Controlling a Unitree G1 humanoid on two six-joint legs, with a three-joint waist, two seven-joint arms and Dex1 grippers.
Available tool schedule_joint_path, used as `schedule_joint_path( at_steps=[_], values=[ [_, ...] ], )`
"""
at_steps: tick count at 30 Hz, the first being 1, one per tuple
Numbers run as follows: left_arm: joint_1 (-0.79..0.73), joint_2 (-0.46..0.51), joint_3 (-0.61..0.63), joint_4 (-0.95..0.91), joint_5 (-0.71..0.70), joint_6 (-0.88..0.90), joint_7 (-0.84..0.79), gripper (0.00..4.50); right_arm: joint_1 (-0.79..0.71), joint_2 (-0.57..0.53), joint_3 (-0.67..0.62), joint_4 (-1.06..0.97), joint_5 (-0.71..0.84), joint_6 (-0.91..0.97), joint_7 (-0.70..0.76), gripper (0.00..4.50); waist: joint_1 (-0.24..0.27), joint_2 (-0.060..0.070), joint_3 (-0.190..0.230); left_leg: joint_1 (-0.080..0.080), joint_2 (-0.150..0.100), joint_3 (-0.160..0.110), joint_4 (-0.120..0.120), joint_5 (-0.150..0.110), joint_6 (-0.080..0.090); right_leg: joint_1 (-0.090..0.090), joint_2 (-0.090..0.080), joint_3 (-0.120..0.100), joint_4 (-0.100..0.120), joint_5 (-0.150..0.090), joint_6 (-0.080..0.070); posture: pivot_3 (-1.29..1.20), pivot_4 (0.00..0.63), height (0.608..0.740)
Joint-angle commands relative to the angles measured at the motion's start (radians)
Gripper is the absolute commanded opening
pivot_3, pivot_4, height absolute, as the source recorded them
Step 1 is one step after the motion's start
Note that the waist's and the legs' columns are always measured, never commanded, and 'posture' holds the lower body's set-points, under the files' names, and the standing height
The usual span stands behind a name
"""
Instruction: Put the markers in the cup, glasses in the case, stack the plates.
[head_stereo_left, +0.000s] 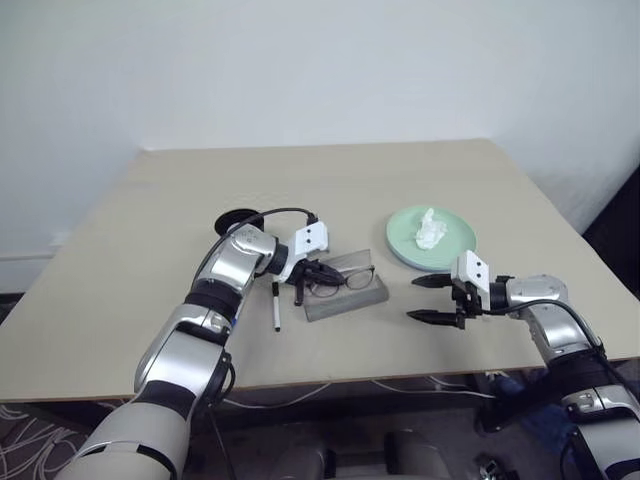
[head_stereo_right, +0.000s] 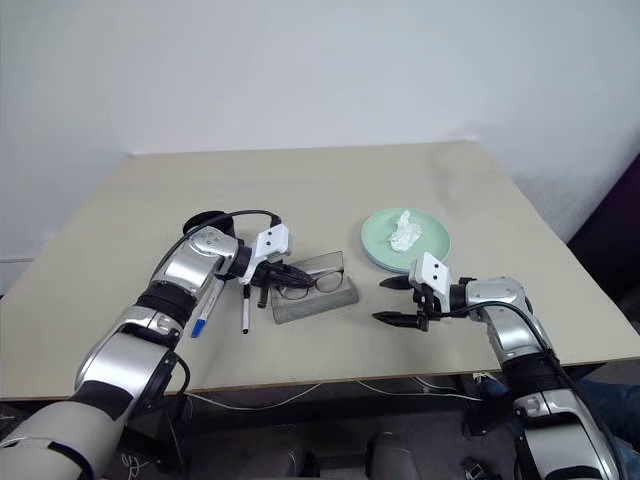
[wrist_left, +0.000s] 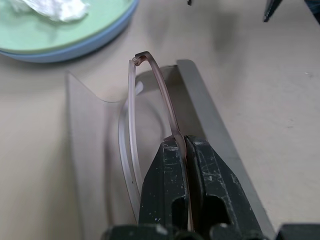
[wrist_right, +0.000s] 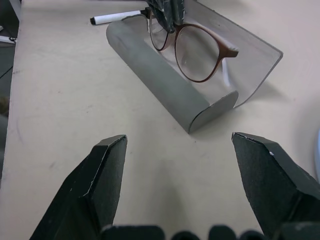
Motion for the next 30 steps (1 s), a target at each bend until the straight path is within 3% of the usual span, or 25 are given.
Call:
schedule_joint_path(
  at_steps=[1,24,27,30],
  values=[
    [0.014,0.009,-0.002,-0.036,-0.001,0.018,-0.032,0.04,-0.018,-0.001,-0.018,-0.031,0.016,-0.004,-0.005,3.65,0.0,0.0,0.0,0.0,0.0,0.0,0.0,0.0,0.0,0.0,0.0,0.0,0.0,0.0,0.0,0.0,0.0,0.74],
    [0.031,-0.008,0.042,-0.016,-0.036,0.144,-0.027,0.04,-0.023,0.01,-0.007,-0.023,0.003,-0.012,-0.01,3.65,0.0,0.0,0.0,0.0,0.0,0.0,0.001,0.0,0.0,0.0,0.0,0.0,0.001,0.0,0.0,0.0,0.0,0.74],
    [0.031,-0.01,0.04,-0.008,-0.024,0.119,0.001,0.67,-0.023,0.011,-0.007,-0.022,0.003,-0.012,-0.01,3.65,0.0,0.0,0.0,0.0,0.0,0.0,0.001,0.0,0.0,0.0,0.0,0.0,0.001,0.0,0.0,0.0,0.0,0.74],
    [0.023,-0.018,0.052,0.008,-0.02,0.08,0.037,1.62,-0.023,0.013,-0.006,-0.021,0.003,-0.013,-0.01,3.65,0.001,0.0,0.0,0.0,0.0,-0.001,0.001,0.0,0.0,0.0,0.0,0.0,0.001,0.0,0.0,0.0,0.0,0.74]
  ],
)
